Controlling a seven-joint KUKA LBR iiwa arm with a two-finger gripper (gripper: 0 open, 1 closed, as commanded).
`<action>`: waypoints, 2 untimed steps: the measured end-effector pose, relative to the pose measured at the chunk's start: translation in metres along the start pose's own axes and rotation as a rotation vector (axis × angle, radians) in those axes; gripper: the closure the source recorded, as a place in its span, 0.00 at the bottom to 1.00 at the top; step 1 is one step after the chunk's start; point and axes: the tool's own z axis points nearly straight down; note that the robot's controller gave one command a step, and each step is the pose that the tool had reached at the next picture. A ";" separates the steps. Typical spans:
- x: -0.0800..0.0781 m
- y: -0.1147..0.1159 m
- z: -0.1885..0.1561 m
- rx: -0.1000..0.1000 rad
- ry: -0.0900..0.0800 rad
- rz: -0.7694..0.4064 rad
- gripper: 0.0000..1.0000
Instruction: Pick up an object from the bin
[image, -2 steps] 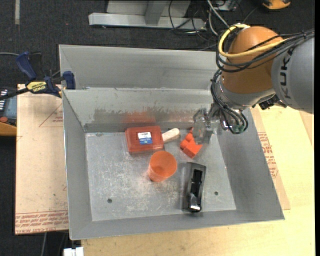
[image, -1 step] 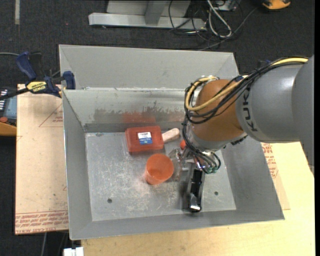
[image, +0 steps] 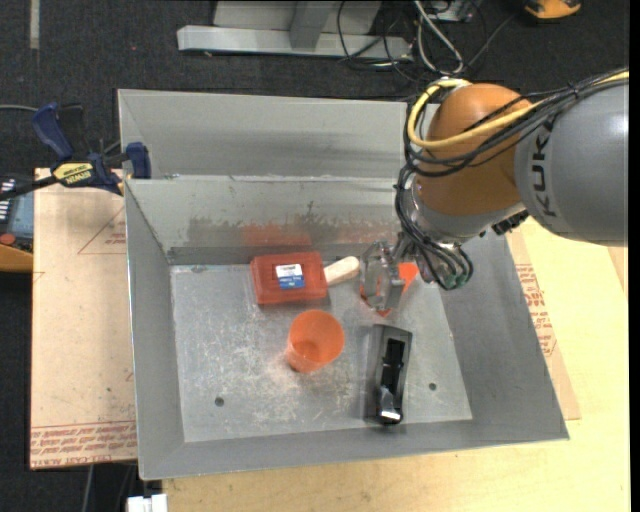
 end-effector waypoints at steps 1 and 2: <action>0.020 0.014 0.025 -0.005 0.018 -0.016 1.00; -0.003 0.011 -0.062 -0.003 0.007 -0.014 1.00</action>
Offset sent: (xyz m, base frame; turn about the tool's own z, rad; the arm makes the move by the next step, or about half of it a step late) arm 0.0246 0.0104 0.1605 -0.0113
